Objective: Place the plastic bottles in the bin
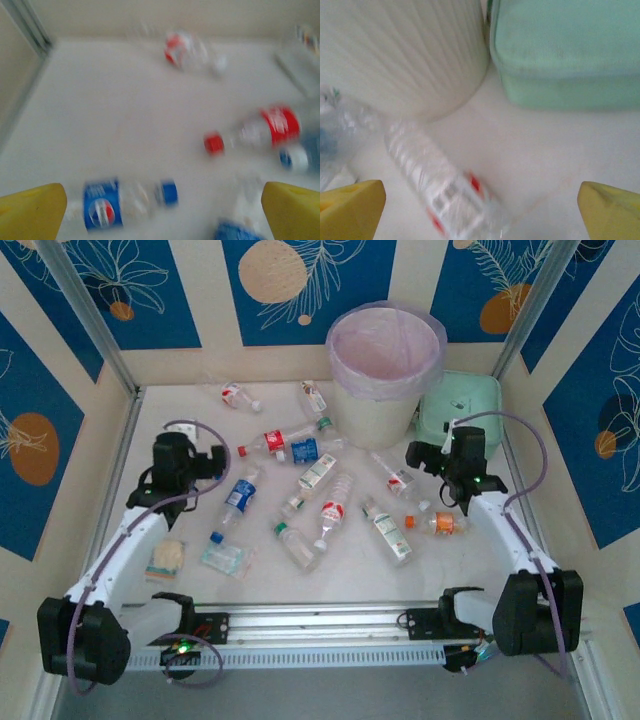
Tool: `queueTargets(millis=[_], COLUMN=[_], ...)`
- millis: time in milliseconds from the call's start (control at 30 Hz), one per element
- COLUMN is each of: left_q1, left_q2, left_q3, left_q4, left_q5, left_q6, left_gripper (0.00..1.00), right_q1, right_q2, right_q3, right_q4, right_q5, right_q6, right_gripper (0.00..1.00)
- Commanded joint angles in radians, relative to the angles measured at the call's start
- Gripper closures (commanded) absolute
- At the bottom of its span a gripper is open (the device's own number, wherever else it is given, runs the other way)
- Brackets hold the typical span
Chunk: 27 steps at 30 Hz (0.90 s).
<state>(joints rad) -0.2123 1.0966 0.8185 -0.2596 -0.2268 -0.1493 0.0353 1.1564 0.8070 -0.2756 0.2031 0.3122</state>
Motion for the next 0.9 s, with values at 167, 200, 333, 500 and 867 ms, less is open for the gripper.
queueTargets(millis=[167, 200, 333, 500, 867], left_q1=[-0.124, -0.126, -0.133, -0.148, -0.178], left_q2=[0.143, 0.169, 0.267, 0.37, 0.294], left_q3=[-0.019, -0.013, 0.012, 0.028, 0.092], left_q4=[-0.372, -0.372, -0.372, -0.362, -0.427], left_q5=[0.05, 0.047, 0.043, 0.047, 0.056], left_q6=[-0.042, -0.047, -0.059, -0.05, -0.069], left_gripper=[0.0, 0.01, 0.01, 0.04, 0.44], right_q1=[-0.023, -0.023, -0.023, -0.026, -0.025], right_q2=[-0.132, -0.136, -0.142, -0.18, -0.253], right_q3=[0.04, 0.05, 0.108, 0.139, 0.204], right_q4=[-0.342, -0.348, -0.397, -0.429, -0.462], right_q5=[-0.376, -0.396, -0.469, -0.469, -0.504], right_q6=[0.171, 0.179, 0.186, 0.188, 0.198], right_gripper=[0.01, 0.01, 0.01, 0.01, 0.01])
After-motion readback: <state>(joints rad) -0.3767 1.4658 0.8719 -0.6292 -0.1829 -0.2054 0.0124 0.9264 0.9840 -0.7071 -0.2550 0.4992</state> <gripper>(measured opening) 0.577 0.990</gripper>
